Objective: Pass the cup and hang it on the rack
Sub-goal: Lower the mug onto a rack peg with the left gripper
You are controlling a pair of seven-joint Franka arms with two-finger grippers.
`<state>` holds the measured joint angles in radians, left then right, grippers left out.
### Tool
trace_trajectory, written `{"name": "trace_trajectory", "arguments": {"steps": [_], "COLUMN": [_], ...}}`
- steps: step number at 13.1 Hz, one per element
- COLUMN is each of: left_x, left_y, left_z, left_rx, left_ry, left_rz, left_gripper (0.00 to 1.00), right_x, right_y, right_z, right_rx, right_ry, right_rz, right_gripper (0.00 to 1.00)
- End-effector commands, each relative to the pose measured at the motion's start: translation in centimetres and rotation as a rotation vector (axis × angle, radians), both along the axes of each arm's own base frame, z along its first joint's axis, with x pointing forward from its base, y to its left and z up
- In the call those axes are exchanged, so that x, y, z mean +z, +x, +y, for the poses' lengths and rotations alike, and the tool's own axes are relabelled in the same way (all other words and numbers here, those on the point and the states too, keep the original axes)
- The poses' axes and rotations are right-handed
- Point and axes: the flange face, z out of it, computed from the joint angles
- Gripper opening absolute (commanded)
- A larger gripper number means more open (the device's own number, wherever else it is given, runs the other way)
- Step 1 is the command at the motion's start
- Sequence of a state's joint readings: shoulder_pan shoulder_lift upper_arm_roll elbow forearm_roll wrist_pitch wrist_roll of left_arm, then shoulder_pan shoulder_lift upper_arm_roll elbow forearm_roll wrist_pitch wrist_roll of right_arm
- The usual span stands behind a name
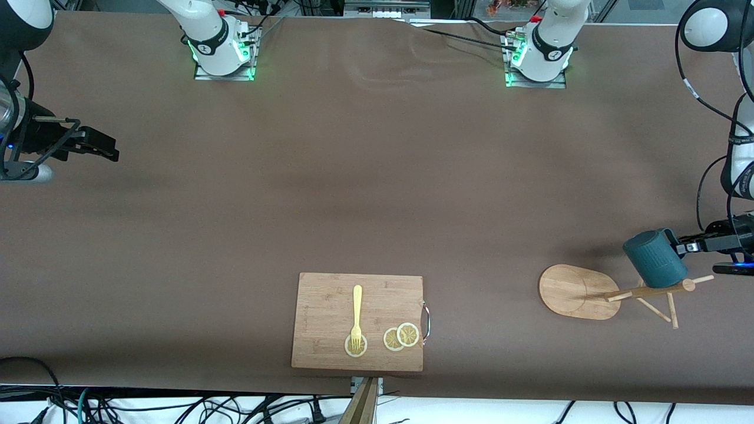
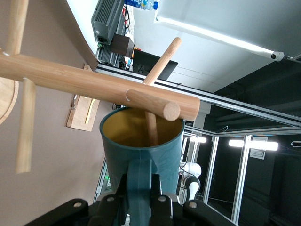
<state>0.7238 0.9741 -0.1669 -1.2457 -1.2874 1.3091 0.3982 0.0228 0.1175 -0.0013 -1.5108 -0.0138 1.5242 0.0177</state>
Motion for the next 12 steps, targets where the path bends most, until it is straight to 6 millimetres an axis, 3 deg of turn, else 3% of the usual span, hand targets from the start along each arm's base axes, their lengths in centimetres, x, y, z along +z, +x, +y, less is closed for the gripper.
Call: {"name": "trace_trajectory", "arguments": {"steps": [1,3,6,8,12], "left_x": [-0.5,-0.4,0.2,1.5,6.3], "left_y": [0.2,0.0,-0.6,-0.7,-1.0], "left_z": [1.1,1.2,1.8,2.9,3.4], "left_rx": [0.02,0.018,-0.006,-0.061,-0.213], "left_ry": [-0.039,-0.038,-0.015,0.108,0.402], "left_rz": [0.0,-0.011,-0.023,-0.047,-0.063], "left_gripper": [0.03,1.0,1.0,1.0,1.0], "right_x": [0.2,0.2,0.2,0.2,0.3], "right_y": [-0.1,-0.1,-0.1,-0.1,0.0], "right_z": [-0.2,-0.2,-0.2,-0.2,-0.2], "right_rx": [-0.004,-0.004,-0.004,-0.004,-0.004], "right_ry": [0.003,0.003,0.003,0.003,0.003], "right_rz": [-0.001,-0.001,-0.001,-0.001,-0.006], "right_gripper": [1.0,1.0,1.0,1.0,1.0]}}
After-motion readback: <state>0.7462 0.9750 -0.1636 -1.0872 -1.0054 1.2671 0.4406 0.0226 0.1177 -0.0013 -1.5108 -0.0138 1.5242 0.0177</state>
